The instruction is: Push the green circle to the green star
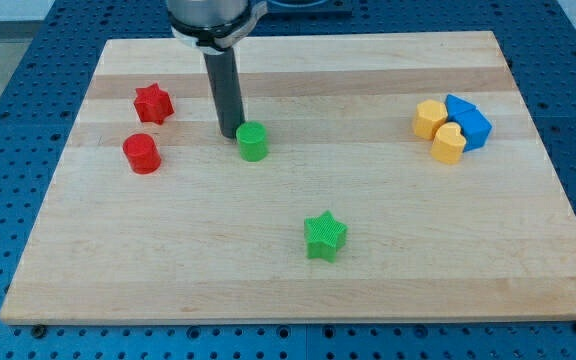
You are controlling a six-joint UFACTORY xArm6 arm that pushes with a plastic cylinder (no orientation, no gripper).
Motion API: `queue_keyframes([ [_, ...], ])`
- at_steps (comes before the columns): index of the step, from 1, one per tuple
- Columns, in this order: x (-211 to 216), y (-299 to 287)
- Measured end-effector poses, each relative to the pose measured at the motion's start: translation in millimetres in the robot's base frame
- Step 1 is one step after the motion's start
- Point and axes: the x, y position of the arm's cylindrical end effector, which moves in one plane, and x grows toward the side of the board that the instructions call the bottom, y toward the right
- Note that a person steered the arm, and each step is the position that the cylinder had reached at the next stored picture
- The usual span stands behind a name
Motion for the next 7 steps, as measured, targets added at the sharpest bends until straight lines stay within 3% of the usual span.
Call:
queue_keyframes([
  [3, 12.2, 52.7],
  [7, 101.8, 53.5],
])
